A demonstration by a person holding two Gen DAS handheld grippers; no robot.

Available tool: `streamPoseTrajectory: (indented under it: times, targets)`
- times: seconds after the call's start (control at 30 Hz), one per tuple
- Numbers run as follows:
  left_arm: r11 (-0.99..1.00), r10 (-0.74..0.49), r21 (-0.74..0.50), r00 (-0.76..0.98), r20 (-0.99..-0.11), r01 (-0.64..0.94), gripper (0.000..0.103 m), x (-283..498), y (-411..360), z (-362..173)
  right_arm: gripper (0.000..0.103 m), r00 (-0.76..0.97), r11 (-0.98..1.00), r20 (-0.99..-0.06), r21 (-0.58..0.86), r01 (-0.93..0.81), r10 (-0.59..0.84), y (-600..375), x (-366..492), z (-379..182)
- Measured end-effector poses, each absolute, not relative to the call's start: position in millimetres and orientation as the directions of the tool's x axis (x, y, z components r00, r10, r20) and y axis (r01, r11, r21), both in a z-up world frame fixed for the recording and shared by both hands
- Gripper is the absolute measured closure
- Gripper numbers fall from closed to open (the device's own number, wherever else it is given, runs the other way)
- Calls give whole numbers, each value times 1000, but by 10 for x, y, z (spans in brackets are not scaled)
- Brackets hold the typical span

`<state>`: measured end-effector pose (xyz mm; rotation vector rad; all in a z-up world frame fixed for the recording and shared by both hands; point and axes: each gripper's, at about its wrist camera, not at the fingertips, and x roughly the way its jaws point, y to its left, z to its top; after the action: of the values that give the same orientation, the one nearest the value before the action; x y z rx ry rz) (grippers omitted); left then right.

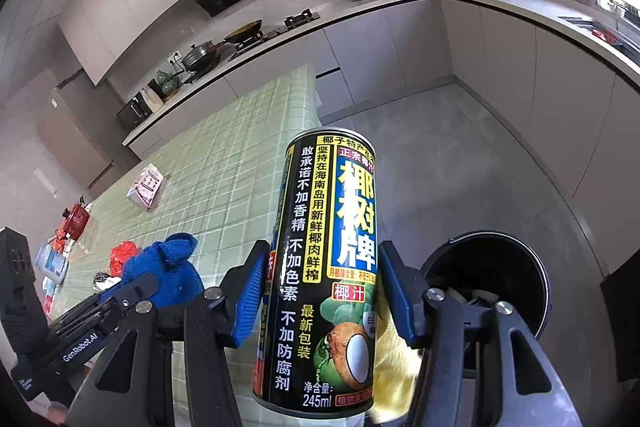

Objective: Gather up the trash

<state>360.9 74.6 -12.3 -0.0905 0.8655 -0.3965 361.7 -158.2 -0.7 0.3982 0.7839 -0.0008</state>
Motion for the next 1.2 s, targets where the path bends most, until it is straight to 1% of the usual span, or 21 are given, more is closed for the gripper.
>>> streamPoseTrajectory:
  times: [0.23, 0.5, 0.6, 0.7, 0.87, 1.1, 1.2]
  targets:
    - [937, -349, -246, 622, -700, 248, 71, 3610, 959, -23, 46, 727, 944, -661, 327, 54, 187, -1234, 3680, 270]
    - [962, -256, -247, 694, -673, 115, 71, 3590, 1542, 125, 46, 708, 931, -625, 340, -133, 329, -533, 3965, 530]
    - [970, -208, -235, 710, -673, 61, 71, 3568, 1723, 135, 46, 681, 918, -625, 343, -199, 381, -265, 4076, 497]
    - [975, -177, -221, 711, -680, 31, 71, 3558, 1815, 94, 46, 618, 905, -664, 356, -235, 421, -96, 4212, 281]
    - [977, -169, -211, 691, -703, 24, 71, 3555, 1815, -30, 46, 550, 922, -740, 321, -218, 388, -35, 4328, -181]
    - [978, -180, -203, 670, -720, 44, 71, 3576, 1717, -115, 44, 578, 946, -751, 222, -235, 320, -8, 4374, -278]
    - [979, -184, -197, 667, -722, 57, 71, 3580, 1654, -124, 44, 584, 944, -743, 230, -236, 326, -30, 4398, -284]
